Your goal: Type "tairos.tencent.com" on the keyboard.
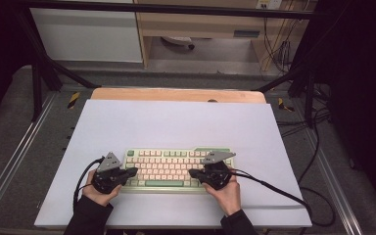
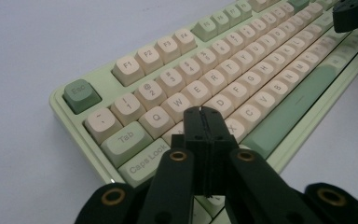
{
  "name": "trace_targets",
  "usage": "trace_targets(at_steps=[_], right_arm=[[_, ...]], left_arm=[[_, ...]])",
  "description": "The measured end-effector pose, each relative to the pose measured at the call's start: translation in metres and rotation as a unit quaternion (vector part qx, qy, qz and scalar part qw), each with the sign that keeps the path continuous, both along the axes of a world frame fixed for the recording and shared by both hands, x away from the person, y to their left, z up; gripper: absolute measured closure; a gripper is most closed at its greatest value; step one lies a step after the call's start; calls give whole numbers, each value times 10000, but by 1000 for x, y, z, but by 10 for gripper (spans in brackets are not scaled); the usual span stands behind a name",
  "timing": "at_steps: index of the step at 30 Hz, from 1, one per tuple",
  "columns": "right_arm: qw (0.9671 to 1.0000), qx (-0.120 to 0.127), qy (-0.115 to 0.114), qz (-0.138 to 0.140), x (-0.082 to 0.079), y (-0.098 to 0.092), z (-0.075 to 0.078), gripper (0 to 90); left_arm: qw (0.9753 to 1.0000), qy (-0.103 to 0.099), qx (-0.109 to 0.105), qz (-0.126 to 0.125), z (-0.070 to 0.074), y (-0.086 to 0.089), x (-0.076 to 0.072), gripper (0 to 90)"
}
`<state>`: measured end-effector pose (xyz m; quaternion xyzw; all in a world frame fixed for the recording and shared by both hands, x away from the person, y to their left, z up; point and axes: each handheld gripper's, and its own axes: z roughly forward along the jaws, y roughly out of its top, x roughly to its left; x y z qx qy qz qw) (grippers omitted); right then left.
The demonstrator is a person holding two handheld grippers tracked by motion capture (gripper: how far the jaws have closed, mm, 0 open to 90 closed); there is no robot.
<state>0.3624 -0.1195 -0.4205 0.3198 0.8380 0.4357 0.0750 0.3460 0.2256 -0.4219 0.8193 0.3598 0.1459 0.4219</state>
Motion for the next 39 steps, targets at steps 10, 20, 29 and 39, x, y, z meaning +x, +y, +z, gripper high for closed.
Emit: trace_targets(at_steps=[10,20,29,39], right_arm=[[10000,-4,67,56,-1,6,-6,900],[9999,-107,84,91,0,10,-12,900],[9998,-140,101,125,1,10,-13,900],[9999,-63,27,90,-1,6,-4,900]], left_arm=[[10000,2,-41,25,-1,5,-1,900],[10000,-8,-47,7,0,5,-1,900],[10000,-3,-25,0,-1,5,-1,900],[10000,-7,-33,-16,-1,4,-2,900]])
